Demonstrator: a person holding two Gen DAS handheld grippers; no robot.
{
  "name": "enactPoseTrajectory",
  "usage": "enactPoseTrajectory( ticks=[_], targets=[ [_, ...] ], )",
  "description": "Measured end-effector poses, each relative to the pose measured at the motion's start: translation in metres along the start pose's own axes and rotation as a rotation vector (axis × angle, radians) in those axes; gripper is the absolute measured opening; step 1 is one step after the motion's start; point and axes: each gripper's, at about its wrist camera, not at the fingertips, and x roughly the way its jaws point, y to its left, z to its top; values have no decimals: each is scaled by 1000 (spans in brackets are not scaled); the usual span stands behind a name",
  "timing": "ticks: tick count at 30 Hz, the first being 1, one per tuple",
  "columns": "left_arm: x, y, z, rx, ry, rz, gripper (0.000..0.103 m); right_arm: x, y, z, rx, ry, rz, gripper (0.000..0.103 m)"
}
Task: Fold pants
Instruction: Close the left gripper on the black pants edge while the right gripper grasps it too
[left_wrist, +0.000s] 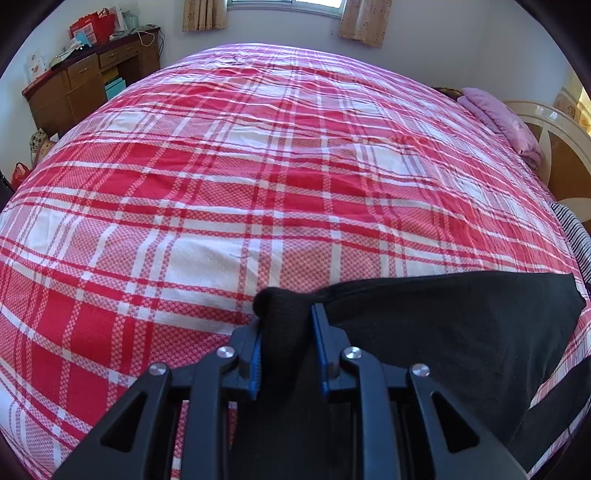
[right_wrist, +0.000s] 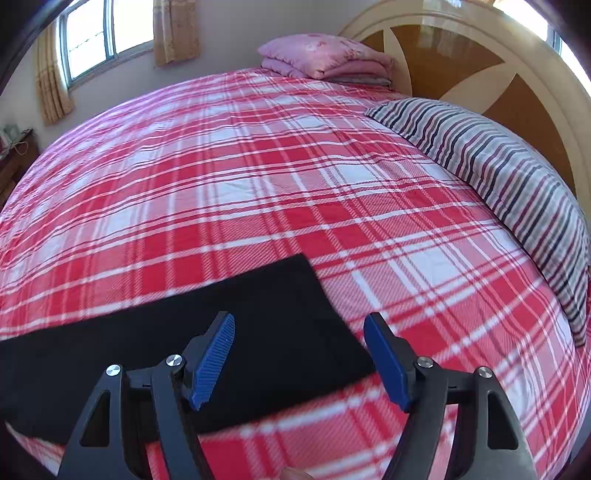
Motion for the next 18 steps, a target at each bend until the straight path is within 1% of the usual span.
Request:
enactPoseTrajectory(
  ticks=[2, 7, 8, 9, 11, 12, 13, 15, 16, 17, 18],
  targets=[
    [0, 1, -1, -1, -6, -1, 24, 17, -3, 11, 4, 22, -11, 74],
    [2, 2, 0, -15, -3, -4, 24, 57, -8, 30, -2, 88, 9, 74],
    [3, 2, 1, -15, -2, -3, 24, 62, -10, 31, 5, 96, 19, 74],
    [4, 2, 1, -13, 1, -3, 24, 69, -13, 32, 12, 112, 47, 74],
    [6, 0, 2, 4, 5, 2, 25, 76, -17, 31, 25, 132, 89, 68],
    [6, -1, 3, 19, 7, 8, 25, 76, -17, 31, 17, 122, 98, 60],
    [6, -3, 3, 36, 6, 15, 25, 74, -15, 30, -1, 111, 112, 41],
    [6, -5, 4, 46, 2, 22, 25, 70, -12, 30, -7, 102, 158, 17],
    [5, -5, 4, 49, -2, 20, 21, 65, -9, 29, -16, 93, 154, 10],
    [5, -6, 4, 56, -10, 7, 14, 61, -7, 28, -30, 83, 150, 8],
    [3, -8, 5, 63, -20, 7, 13, 55, -3, 27, -49, 64, 150, 7]
  ],
)
